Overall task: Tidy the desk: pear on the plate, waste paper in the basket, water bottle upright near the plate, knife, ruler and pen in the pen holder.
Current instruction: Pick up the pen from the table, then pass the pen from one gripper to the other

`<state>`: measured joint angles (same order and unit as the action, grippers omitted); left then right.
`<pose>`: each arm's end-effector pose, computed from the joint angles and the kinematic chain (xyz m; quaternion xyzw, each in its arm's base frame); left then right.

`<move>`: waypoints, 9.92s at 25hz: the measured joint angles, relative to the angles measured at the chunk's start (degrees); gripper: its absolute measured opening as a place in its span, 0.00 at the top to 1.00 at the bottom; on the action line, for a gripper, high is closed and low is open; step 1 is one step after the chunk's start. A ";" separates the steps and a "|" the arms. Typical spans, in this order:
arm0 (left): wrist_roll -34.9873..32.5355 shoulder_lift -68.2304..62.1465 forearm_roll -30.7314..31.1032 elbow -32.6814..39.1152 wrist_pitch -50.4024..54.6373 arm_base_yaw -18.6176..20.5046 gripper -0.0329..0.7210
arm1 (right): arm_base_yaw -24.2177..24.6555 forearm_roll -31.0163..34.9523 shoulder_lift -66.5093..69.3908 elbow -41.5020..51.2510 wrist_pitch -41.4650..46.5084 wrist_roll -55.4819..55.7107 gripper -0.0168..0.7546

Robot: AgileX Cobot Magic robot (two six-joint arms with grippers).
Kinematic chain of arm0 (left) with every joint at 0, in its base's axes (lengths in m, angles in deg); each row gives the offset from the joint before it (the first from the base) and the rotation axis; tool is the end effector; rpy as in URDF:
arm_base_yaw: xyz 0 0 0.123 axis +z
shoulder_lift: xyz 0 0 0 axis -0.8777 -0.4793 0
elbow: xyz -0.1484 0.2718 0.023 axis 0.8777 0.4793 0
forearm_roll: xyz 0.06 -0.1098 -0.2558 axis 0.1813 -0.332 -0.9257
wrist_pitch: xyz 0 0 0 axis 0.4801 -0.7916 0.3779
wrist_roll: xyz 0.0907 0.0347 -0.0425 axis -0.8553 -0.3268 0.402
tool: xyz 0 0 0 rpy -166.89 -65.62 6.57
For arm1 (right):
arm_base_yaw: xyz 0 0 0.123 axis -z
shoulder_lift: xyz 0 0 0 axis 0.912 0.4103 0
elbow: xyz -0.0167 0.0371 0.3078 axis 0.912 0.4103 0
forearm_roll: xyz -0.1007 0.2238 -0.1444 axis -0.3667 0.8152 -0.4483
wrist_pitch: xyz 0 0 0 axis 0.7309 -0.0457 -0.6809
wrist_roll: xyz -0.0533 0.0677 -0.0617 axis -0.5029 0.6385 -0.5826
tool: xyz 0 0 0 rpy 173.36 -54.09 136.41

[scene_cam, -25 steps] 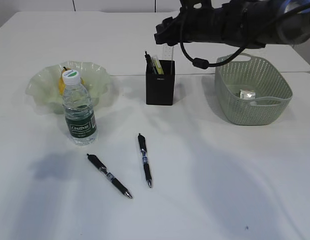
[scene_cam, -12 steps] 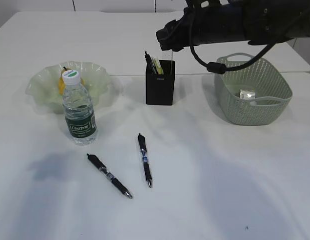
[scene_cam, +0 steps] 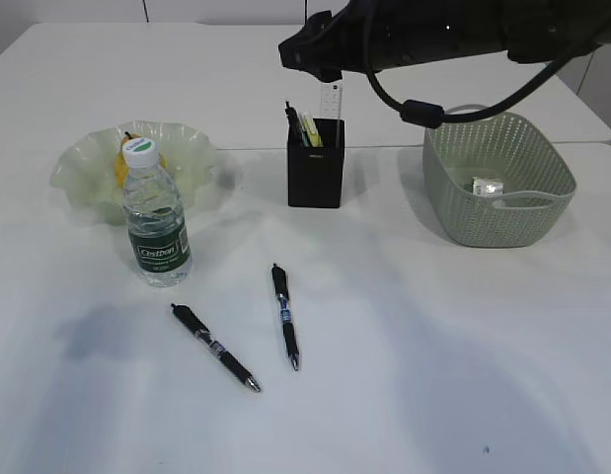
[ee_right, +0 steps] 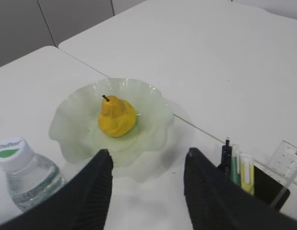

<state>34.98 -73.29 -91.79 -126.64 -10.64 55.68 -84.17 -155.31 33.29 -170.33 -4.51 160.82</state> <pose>0.2489 -0.0311 0.2751 -0.0073 0.9827 -0.0496 0.1781 0.4696 0.1919 0.3038 -0.2717 0.7758 0.1867 0.5380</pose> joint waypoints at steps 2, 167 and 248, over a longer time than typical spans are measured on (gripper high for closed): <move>0.00 0.00 0.00 0.00 0.00 0.00 0.34 | 0.00 -0.20 -0.85 0.00 -1.65 2.33 0.50; 71.51 -31.15 23.07 -12.24 -10.34 -34.93 0.88 | 0.00 -0.24 -18.36 18.71 -3.63 6.15 0.50; 31.95 -17.10 27.81 -11.82 -46.17 -39.88 0.88 | 0.00 30.23 -18.81 18.71 -6.71 14.99 0.50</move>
<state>66.93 -90.39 -63.97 -138.46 -56.81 15.80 -84.17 -125.08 14.48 -151.62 -11.22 175.81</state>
